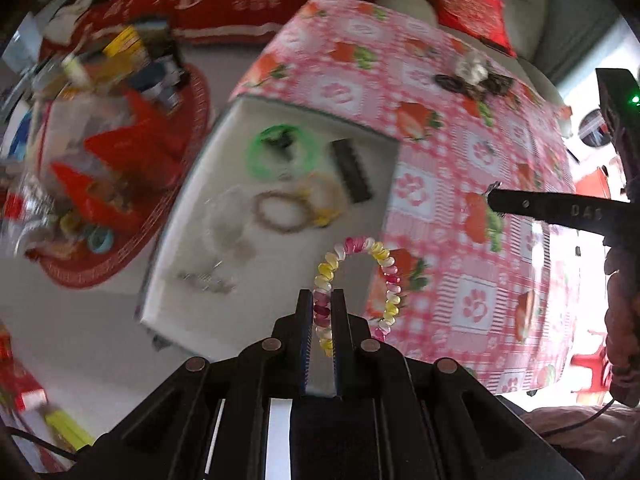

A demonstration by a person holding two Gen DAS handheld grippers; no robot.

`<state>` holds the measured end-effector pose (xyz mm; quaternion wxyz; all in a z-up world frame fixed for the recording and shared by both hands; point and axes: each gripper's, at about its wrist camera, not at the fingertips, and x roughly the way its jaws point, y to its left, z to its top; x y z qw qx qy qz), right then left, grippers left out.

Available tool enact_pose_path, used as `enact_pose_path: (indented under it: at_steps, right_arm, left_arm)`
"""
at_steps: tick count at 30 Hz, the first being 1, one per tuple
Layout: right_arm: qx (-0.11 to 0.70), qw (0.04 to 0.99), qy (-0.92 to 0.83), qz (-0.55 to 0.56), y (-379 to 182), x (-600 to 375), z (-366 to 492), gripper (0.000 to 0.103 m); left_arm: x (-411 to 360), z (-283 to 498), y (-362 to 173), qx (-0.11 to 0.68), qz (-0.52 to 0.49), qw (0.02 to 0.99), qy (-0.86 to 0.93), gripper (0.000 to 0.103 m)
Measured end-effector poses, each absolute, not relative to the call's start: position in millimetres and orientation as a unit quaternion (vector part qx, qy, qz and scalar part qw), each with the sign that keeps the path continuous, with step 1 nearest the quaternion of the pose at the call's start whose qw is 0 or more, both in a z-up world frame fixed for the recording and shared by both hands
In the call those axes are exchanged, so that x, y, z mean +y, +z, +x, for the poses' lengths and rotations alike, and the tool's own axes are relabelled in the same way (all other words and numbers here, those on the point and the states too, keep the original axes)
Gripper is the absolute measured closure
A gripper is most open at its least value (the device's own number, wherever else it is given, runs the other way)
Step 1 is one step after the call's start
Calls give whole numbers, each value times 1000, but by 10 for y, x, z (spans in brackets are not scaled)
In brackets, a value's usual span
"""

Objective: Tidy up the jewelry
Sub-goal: 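Carry the silver charm and beaded bracelet with both tools over the tray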

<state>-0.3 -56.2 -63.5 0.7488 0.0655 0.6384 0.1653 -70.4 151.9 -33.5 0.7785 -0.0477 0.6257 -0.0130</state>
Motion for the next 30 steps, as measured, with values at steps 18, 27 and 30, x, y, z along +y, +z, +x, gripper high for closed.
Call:
enact_pose_path:
  at_steps: [18, 27, 30]
  right_arm:
    - [664, 705, 249, 11, -950, 520, -26, 90]
    - [680, 686, 260, -7, -1239, 787, 21, 90]
    - [686, 680, 259, -5, -1337, 826, 26, 90]
  left_arm:
    - [1962, -803, -938, 650, -82, 755, 18, 89]
    - [1980, -744, -1259, 661, -58, 748, 26, 89]
    - [1969, -750, -1311, 662, -50, 748, 25, 89]
